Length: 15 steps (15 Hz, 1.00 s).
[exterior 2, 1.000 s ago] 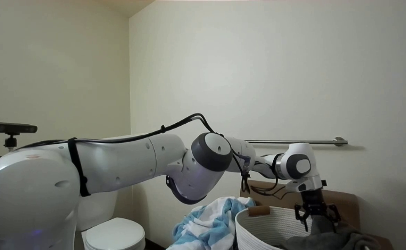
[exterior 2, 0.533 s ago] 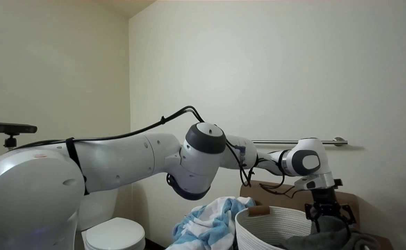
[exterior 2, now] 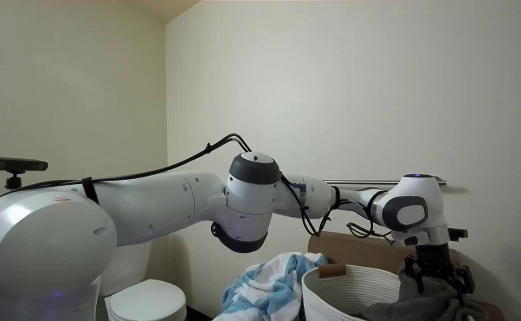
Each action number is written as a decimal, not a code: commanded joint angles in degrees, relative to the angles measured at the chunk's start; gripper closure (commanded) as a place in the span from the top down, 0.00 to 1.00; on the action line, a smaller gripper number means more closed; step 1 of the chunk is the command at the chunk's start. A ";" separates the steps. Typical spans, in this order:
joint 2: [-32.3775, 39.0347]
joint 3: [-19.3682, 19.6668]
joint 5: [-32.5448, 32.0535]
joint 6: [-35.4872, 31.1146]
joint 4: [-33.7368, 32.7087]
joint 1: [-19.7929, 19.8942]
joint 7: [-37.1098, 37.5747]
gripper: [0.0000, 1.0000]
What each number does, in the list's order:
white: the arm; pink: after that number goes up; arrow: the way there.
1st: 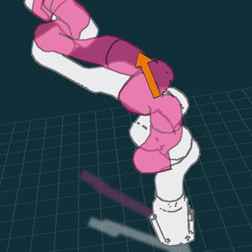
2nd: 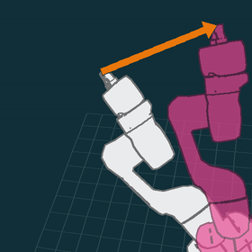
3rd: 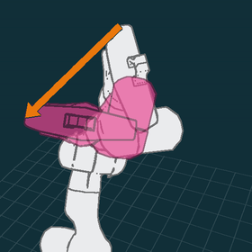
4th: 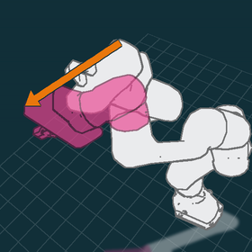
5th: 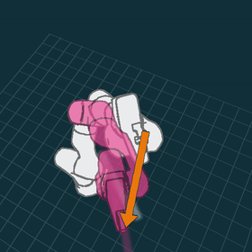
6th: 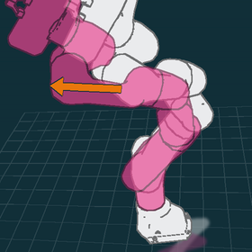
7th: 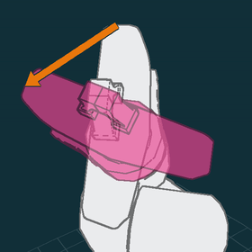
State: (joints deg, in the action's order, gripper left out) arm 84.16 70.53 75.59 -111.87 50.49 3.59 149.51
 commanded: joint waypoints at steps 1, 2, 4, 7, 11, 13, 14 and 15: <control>0.03 1.46 7.86 -6.98 11.02 -5.29 0.00 1.00; 0.06 0.99 9.59 -9.29 12.81 -5.86 0.00 1.00; 0.20 0.41 12.25 -12.93 16.38 -7.02 0.00 1.00; 0.46 -0.62 13.13 -14.31 18.62 -6.78 0.00 1.00; 1.40 -3.34 8.74 -8.42 9.68 -0.81 -0.09 1.00; 0.22 -5.41 6.14 -8.54 7.96 0.20 -0.10 1.00; 0.32 -5.42 6.42 -8.99 6.79 0.45 -0.10 1.00; 0.35 -5.30 6.95 -9.69 6.00 0.49 -0.10 1.00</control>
State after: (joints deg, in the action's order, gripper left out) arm 84.52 65.51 82.65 -121.46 60.06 2.58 149.41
